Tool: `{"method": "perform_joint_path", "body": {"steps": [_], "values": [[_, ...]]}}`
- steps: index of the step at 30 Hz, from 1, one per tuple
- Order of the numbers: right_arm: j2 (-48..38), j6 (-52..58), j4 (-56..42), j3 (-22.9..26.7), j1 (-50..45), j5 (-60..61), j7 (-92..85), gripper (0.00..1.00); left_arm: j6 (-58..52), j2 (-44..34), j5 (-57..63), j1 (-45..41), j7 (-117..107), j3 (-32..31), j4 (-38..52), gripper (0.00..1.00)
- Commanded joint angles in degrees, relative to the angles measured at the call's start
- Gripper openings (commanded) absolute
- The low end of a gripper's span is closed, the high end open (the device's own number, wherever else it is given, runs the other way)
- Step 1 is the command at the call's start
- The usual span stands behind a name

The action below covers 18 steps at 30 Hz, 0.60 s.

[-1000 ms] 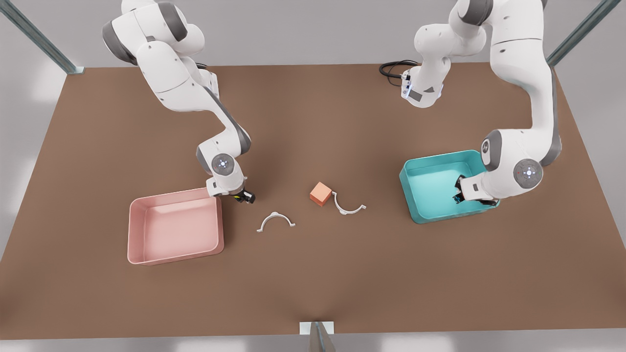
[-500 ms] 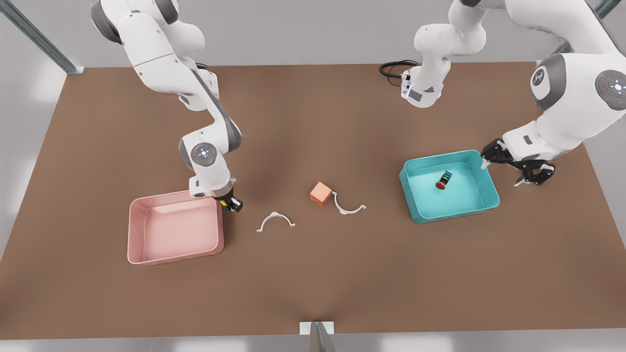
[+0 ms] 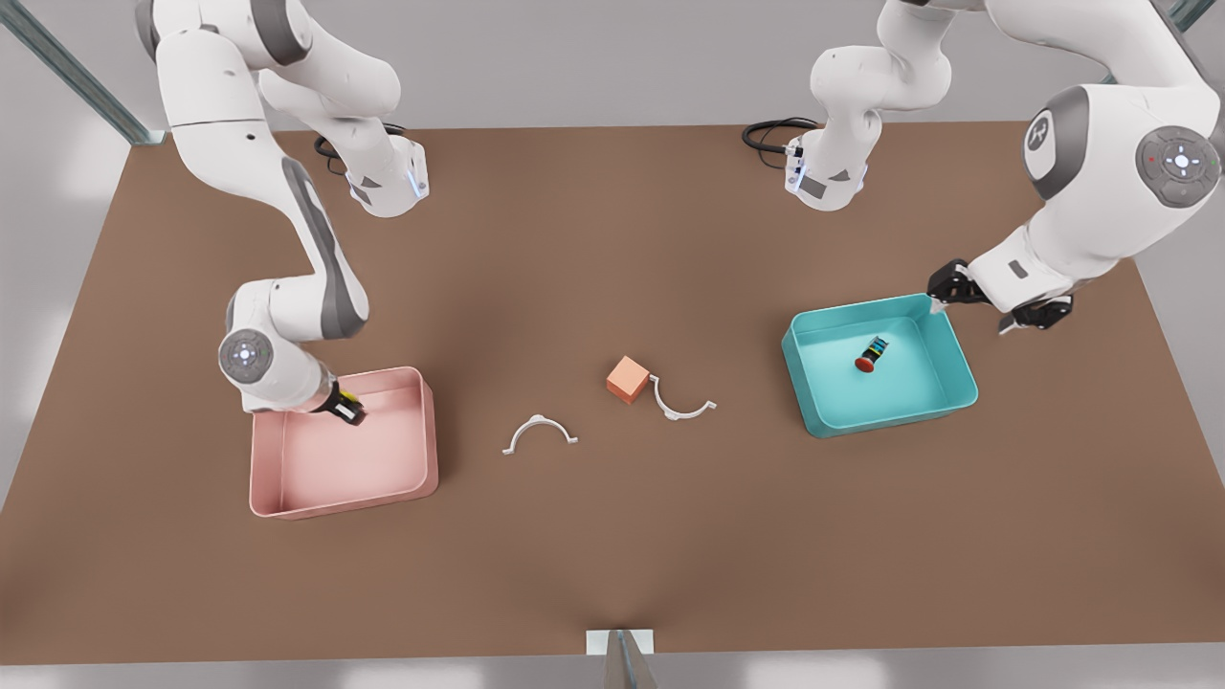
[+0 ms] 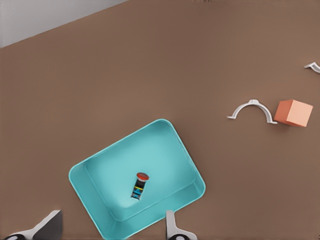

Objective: Place the red button in the blue storage box with the left arm, and place the yellow button in the pink storage box with the right arm

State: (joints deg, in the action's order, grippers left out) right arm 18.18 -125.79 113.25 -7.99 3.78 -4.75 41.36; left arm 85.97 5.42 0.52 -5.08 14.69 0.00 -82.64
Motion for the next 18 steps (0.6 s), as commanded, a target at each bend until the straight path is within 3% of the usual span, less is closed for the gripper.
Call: {"method": "perform_joint_path", "body": {"steps": [1,4,8,11,13,14,15,18], "values": [[0.1,1.69,-0.66,0.08,0.18,0.62,-22.99,1.0,-0.54,-0.06,0.27,-0.02,-11.26,0.0,0.29,1.0],[-0.17,3.96,-4.52,0.08,0.0,0.62,-25.71,1.0,-0.54,-0.06,0.27,-0.02,-11.17,0.0,0.38,1.0],[-1.13,27.7,-27.19,-3.79,-0.7,0.53,-31.24,1.0,-0.54,-0.06,0.27,0.07,-11.17,0.0,0.38,1.0],[-1.22,34.82,-36.6,-4.49,-0.52,0.62,-40.21,1.0,-0.54,-0.06,0.27,0.07,-11.17,0.0,0.38,1.0],[-3.42,35.35,-37.49,-4.23,1.14,2.73,-40.56,1.0,-0.54,-0.06,0.27,0.07,-11.09,0.0,0.38,1.0],[-5.61,35.53,-36.61,0.23,-1.38,3.7,-42.49,1.0,-0.54,-0.06,0.35,-0.02,-11.09,0.0,0.38,1.0],[-8.51,35.61,-32.75,11.41,-11.68,3.7,-42.32,1.0,-0.54,-0.06,0.35,0.07,-11.09,0.0,0.38,1.0],[-10.63,39.04,-31.6,10.8,-11.95,3.7,-38.98,1.0,-0.54,-0.06,0.35,-0.02,-11.17,0.0,0.38,1.0]]}}
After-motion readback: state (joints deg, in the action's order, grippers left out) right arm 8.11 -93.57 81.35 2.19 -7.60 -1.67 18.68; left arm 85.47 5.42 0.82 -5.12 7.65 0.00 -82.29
